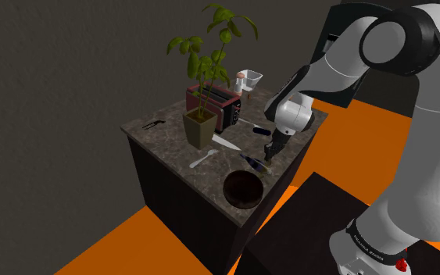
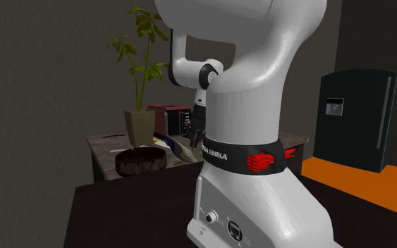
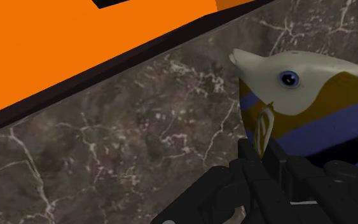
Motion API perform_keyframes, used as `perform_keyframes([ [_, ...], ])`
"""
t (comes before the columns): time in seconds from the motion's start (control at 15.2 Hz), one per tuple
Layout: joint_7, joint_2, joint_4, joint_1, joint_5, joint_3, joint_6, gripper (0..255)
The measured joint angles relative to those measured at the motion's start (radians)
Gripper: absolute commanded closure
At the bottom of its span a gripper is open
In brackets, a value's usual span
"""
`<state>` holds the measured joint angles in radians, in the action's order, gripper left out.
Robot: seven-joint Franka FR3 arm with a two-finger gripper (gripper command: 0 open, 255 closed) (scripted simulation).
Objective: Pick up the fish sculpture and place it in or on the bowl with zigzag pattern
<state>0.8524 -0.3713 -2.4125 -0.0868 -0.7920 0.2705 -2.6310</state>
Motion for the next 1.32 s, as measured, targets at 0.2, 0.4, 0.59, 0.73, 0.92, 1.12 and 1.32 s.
perform_keyframes([
  [0.2, -0.015, 0.019, -0.009, 0.006, 0.018, 0.010, 0.008, 255],
  [0.4, -0.055, 0.055, -0.015, 0.022, 0.061, 0.031, 0.030, 255],
  [0.59, -0.095, 0.096, -0.022, 0.035, 0.110, 0.054, 0.055, 255],
  [0.73, -0.124, 0.130, -0.033, 0.044, 0.144, 0.069, 0.070, 255],
  [0.92, -0.164, 0.174, -0.044, 0.055, 0.191, 0.087, 0.092, 255],
  [1.12, -0.207, 0.218, -0.048, 0.062, 0.243, 0.104, 0.121, 255],
  [1.32, -0.245, 0.256, -0.050, 0.067, 0.287, 0.115, 0.148, 255],
])
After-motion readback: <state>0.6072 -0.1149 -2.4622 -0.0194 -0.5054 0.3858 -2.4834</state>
